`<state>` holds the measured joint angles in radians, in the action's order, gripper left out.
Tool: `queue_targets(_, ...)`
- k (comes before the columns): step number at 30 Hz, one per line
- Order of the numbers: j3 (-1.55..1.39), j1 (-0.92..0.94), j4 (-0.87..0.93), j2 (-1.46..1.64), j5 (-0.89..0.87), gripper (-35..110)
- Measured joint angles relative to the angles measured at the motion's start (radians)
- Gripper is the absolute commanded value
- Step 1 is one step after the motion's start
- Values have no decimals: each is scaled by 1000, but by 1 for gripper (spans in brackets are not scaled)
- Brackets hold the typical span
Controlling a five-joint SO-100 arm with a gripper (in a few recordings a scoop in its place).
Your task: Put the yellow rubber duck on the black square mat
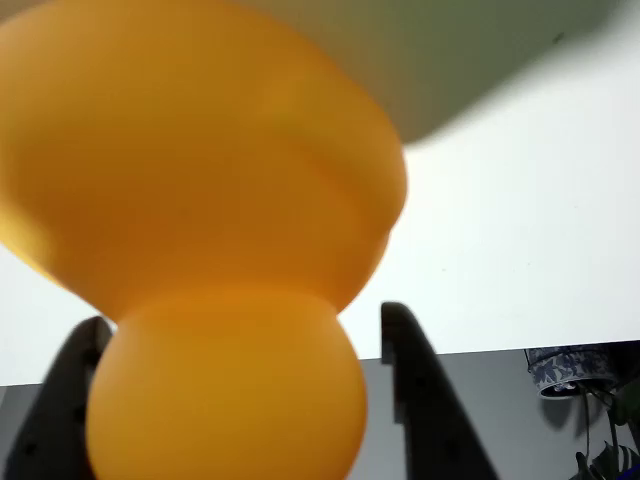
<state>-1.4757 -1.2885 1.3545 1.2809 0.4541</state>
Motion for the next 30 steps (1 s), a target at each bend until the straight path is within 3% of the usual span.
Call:
queue_targets(8, 0, 0, 0, 2, 0, 11)
queue_targets(30, 35, 2, 0, 5, 0, 10)
